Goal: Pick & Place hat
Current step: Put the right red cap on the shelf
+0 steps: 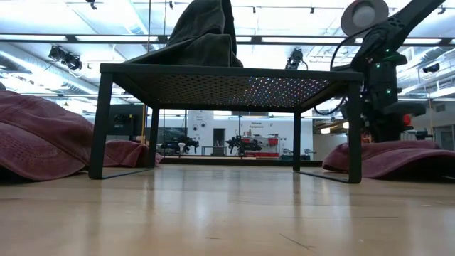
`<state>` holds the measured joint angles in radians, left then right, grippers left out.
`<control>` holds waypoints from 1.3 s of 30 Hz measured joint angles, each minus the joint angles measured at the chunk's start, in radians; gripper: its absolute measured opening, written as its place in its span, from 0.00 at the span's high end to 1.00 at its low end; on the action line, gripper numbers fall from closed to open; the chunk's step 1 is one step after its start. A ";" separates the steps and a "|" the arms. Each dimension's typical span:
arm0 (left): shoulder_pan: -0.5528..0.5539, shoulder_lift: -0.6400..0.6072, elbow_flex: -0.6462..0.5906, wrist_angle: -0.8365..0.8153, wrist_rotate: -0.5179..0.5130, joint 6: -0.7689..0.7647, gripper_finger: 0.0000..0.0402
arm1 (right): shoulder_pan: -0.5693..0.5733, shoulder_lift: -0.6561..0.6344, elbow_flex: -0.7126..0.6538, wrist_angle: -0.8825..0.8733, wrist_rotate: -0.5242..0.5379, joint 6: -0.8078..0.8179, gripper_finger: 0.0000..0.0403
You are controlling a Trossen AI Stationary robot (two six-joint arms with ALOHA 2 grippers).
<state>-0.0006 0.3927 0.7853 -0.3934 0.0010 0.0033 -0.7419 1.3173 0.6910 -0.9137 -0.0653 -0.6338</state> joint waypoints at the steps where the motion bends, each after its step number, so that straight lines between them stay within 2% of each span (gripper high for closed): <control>1: 0.000 0.000 0.000 0.000 0.000 0.000 0.88 | 0.000 -0.011 0.000 -0.010 -0.002 -0.004 0.91; 13: 0.000 0.000 0.000 0.000 0.000 0.000 0.88 | 0.018 -0.150 0.074 -0.073 -0.007 0.023 0.91; 31: 0.000 0.000 0.000 0.000 0.000 0.000 0.88 | 0.136 -0.263 0.191 -0.237 -0.006 0.052 0.91; 39: 0.000 0.000 0.000 0.000 0.000 0.000 0.88 | 0.193 -0.315 0.299 -0.306 -0.005 0.067 0.91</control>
<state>-0.0005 0.3925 0.7853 -0.3931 0.0012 0.0035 -0.5493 1.0020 0.9899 -1.2193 -0.0705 -0.5670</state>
